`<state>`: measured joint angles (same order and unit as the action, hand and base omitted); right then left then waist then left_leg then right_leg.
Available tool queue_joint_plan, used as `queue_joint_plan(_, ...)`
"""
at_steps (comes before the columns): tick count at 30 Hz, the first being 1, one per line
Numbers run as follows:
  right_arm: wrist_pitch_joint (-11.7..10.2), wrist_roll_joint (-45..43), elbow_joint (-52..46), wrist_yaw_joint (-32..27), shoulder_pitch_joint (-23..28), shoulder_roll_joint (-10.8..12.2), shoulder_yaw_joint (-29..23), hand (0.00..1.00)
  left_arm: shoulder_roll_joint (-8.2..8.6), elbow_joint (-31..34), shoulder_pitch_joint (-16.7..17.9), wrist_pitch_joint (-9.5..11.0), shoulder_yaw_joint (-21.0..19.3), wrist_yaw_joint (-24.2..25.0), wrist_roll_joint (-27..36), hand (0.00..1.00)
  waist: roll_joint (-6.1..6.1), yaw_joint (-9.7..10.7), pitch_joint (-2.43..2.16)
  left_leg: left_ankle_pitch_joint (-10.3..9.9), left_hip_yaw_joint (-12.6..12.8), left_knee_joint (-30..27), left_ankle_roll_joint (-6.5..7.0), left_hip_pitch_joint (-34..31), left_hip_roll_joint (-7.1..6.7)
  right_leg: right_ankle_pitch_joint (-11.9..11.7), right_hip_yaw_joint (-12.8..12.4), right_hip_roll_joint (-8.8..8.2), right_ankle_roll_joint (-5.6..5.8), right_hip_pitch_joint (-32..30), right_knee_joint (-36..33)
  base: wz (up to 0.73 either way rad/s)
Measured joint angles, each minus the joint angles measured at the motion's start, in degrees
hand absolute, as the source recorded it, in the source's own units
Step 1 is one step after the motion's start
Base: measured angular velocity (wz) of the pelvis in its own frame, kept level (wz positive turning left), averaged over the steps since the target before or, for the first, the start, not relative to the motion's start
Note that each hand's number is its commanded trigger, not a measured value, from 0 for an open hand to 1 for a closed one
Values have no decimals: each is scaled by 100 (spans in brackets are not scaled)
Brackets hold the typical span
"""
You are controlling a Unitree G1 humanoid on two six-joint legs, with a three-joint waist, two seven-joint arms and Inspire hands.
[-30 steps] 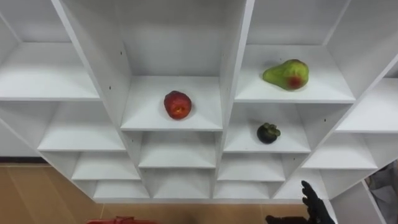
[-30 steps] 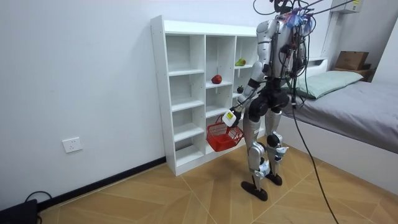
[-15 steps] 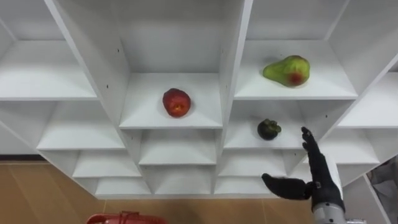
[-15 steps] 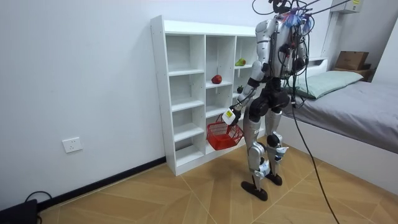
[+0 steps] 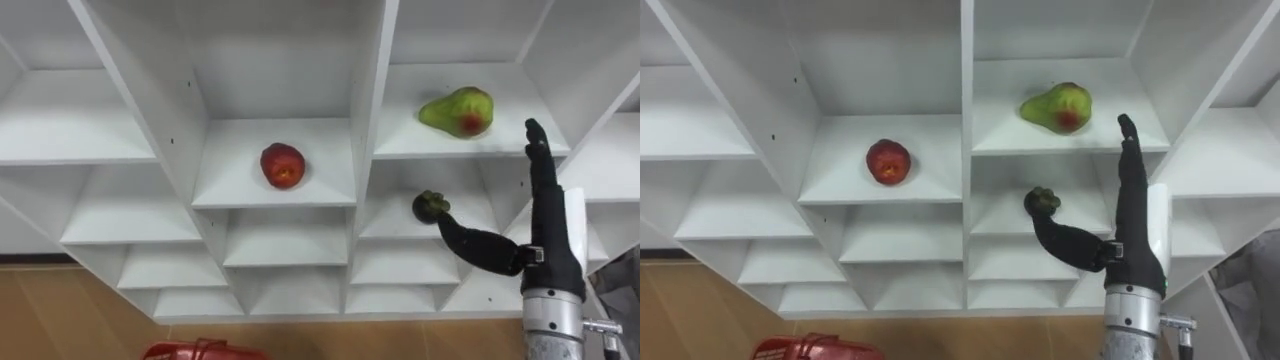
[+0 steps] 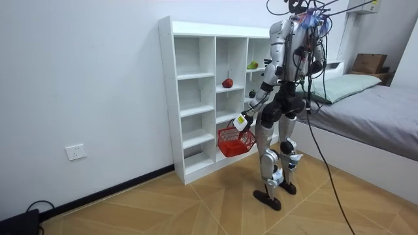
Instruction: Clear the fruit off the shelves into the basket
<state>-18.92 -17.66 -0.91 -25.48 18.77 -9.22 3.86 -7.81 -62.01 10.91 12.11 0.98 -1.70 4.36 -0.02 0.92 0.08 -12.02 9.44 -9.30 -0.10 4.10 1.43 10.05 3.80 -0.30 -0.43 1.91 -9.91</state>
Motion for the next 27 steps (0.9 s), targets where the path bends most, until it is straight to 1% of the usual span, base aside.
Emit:
queue_joint_plan(3, 0, -99, -210, -8, -3, -73, -1, 0, -19, -45, -13, 3, 0, 0, -5, 100, 41, -97, -12, 0, 15, 56, 0, 0, 8, -15, -75, 27, -11, -60, 1, -12)
queue_joint_plan(6, -5, -101, -419, -57, -4, -126, -2, 0, -73, -43, -10, 3, -3, 15, -5, 100, 52, -123, -12, 1, 14, 60, -1, -44, 23, -27, -71, 43, -24, -77, 6, -3)
queue_joint_plan(9, -5, -101, -537, -104, -9, -196, -3, 0, -78, -44, -4, 3, -3, 29, -5, 100, 60, -135, -9, 1, 14, 60, -1, -44, 24, -27, -65, 42, -24, -75, 10, 0)
queue_joint_plan(18, 0, -195, -695, -119, -15, -197, 1, 0, -86, -94, -33, -10, 13, 96, -1, 100, 38, -131, -6, 1, 16, 60, -1, -40, 23, -27, -66, 39, -24, -70, 1, 0)
queue_joint_plan(21, 6, -192, -696, -182, -88, -197, 1, 0, -95, -117, -44, -57, 176, 95, 1, 100, 23, -130, -8, 2, 16, 54, 0, -35, 23, -27, -72, 40, -24, -73, -6, 0)
queue_joint_plan(27, 6, -232, -694, -237, -118, -196, 36, 0, -95, -112, -44, -63, 257, 74, 2, 100, -4, -134, -3, 1, 13, 58, 0, -44, 23, -26, -83, 43, -24, -78, 4, 0)
